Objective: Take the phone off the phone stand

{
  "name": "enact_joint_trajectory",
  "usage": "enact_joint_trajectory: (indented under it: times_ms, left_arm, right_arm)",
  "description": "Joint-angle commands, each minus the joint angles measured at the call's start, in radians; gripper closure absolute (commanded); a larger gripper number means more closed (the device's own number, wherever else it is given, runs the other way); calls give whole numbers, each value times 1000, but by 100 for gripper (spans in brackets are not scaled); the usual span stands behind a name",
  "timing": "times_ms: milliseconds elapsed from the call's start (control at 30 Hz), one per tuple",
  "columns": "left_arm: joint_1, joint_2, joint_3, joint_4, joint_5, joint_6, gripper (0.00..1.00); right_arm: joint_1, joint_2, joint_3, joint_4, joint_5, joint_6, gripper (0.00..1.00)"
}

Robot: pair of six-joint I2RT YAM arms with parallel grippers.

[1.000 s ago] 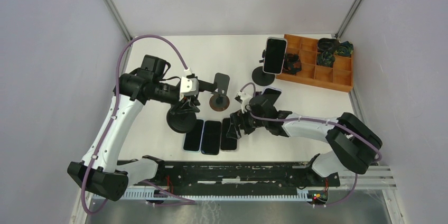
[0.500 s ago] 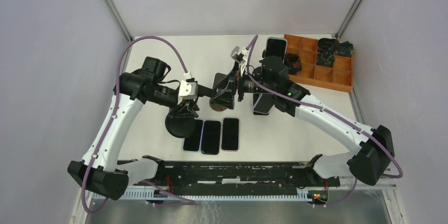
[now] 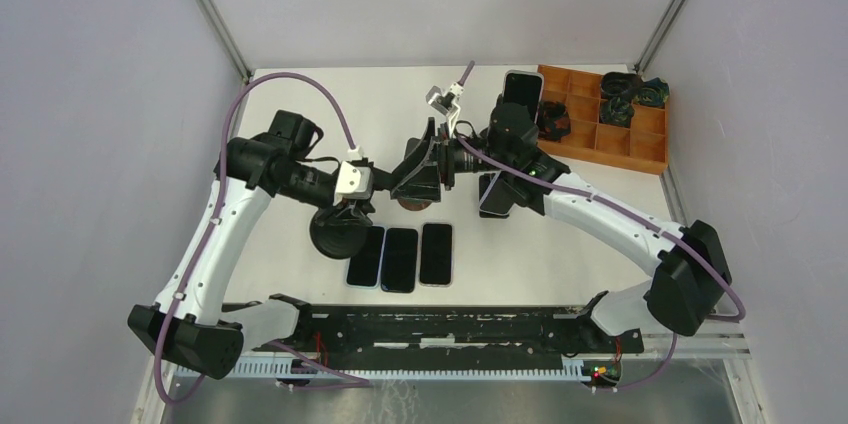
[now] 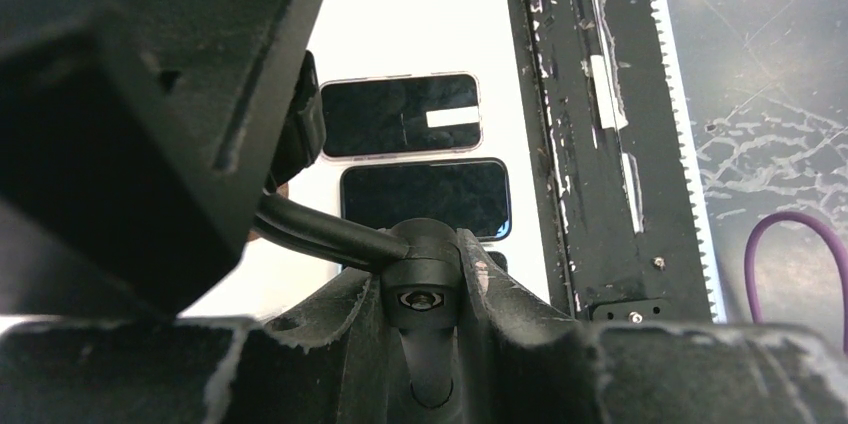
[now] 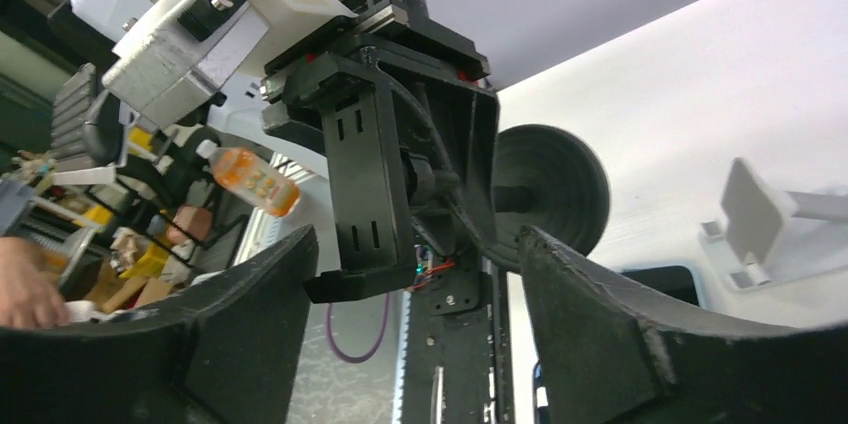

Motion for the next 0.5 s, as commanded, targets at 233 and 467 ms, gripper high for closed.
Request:
enact_joint_trajectory:
  times_ms: [233, 467]
  left_arm:
    - [1, -27, -8, 12, -24, 83, 98]
    - [1, -47, -26, 152, -59, -55, 96]
  right_arm:
    - [4, 66, 60, 107, -81, 98, 50]
    - [6, 88, 105, 107, -81, 108, 77]
